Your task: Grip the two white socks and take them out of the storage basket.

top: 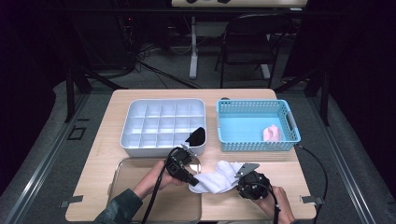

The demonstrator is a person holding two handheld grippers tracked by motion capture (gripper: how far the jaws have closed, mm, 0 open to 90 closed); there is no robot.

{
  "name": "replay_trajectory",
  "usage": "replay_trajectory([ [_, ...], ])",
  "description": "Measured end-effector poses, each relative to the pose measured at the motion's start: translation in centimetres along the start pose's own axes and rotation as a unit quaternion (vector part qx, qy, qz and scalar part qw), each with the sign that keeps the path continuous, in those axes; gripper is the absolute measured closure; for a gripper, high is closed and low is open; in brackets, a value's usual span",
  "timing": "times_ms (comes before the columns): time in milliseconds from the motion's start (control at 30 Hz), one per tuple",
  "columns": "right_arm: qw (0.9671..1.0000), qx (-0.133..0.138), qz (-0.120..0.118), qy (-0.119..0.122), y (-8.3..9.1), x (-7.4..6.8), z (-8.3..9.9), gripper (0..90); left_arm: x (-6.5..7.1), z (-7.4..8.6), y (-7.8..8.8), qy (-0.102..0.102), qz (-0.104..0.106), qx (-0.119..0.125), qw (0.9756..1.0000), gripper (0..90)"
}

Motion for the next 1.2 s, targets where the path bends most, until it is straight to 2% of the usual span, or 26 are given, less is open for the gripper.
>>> replay_trajectory([
  [100, 0.9995, 0.023, -0.007, -0.018, 0.8, 0.6, -0.3, 48.2, -0.3, 0.1, 0.2, 0.003, -0.006, 0.006, 1.0000, 76.9],
  [133, 0.9995, 0.024, 0.000, -0.020, 0.8, 0.7, -0.1, 46.7, -0.4, 0.1, 0.2, 0.000, -0.013, 0.004, 0.9999, 76.5],
  [200, 0.9997, 0.021, 0.008, -0.013, 0.5, 0.9, 0.3, 44.3, -0.5, 0.1, 0.3, 0.003, -0.018, 0.010, 0.9998, 76.1],
  [267, 0.9996, 0.018, 0.019, -0.007, 0.0, 1.2, 0.6, 44.2, -0.7, 0.1, 0.4, -0.001, -0.031, 0.013, 0.9994, 76.1],
  [367, 0.9996, 0.022, -0.001, -0.019, -0.3, 1.4, 0.7, 42.9, -1.1, 0.0, 0.6, -0.005, -0.042, 0.021, 0.9989, 76.1],
  [467, 0.9975, 0.034, -0.040, -0.047, 0.4, 1.5, 0.5, 39.5, -1.5, -0.1, 0.9, -0.005, -0.054, 0.025, 0.9982, 76.1],
  [533, 0.9971, 0.046, -0.031, -0.051, 1.2, 2.1, 0.3, 39.5, -1.9, -0.1, 1.1, -0.012, -0.077, 0.026, 0.9966, 76.9],
  [567, 0.9968, 0.051, -0.029, -0.055, 1.4, 2.3, 0.2, 39.0, -2.1, -0.1, 1.1, -0.011, -0.082, 0.028, 0.9962, 76.9],
  [633, 0.9976, 0.049, -0.010, -0.049, 1.2, 2.7, 0.2, 39.7, -2.4, -0.3, 1.0, -0.013, -0.094, 0.036, 0.9949, 76.6],
  [667, 0.9977, 0.047, -0.010, -0.048, 0.9, 2.7, 0.1, 39.7, -2.6, -0.4, 1.1, -0.013, -0.099, 0.038, 0.9943, 75.1],
  [733, 0.9981, 0.050, -0.002, -0.037, 0.3, 2.8, -0.3, 41.0, -2.8, -0.7, 1.2, -0.020, -0.120, 0.045, 0.9915, 67.6],
  [800, 0.9985, 0.040, -0.007, -0.035, -0.6, 3.0, -0.4, 42.5, -2.7, -0.9, 1.5, -0.024, -0.127, 0.054, 0.9902, 58.4],
  [867, 0.9987, 0.026, -0.007, -0.043, -1.4, 3.1, -0.1, 45.4, -2.5, -1.1, 2.0, -0.030, -0.138, 0.066, 0.9878, 46.0],
  [900, 0.9990, 0.019, -0.002, -0.041, -1.5, 3.3, 0.1, 46.8, -2.3, -1.1, 2.1, -0.032, -0.139, 0.072, 0.9871, 43.4],
  [967, 0.9983, 0.020, 0.000, -0.055, -1.7, 3.3, 0.1, 48.2, -1.9, -1.0, 2.5, -0.040, -0.145, 0.083, 0.9851, 38.5],
  [1033, 0.9985, 0.013, 0.011, -0.051, -1.6, 3.4, 0.2, 48.1, -1.2, -0.8, 2.7, -0.048, -0.151, 0.093, 0.9831, 35.2],
  [1133, 0.9981, 0.022, 0.021, -0.054, -1.1, 3.5, 0.2, 45.9, 0.0, -0.5, 3.1, -0.069, -0.155, 0.099, 0.9805, 32.2],
  [1200, 0.9977, 0.041, 0.014, -0.051, -0.4, 3.5, 0.0, 45.0, 1.0, -0.4, 3.1, -0.083, -0.153, 0.103, 0.9794, 31.9],
])
Point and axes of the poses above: each handheld gripper's, and its own axes: y roughly backward along the jaws, z roughly out of its underside, x roughly to its right, the point moved 8 cm from there along -y, roughly forward along the jaws, and after that the axes turned 14 degrees about x, right-handed, at the moved point
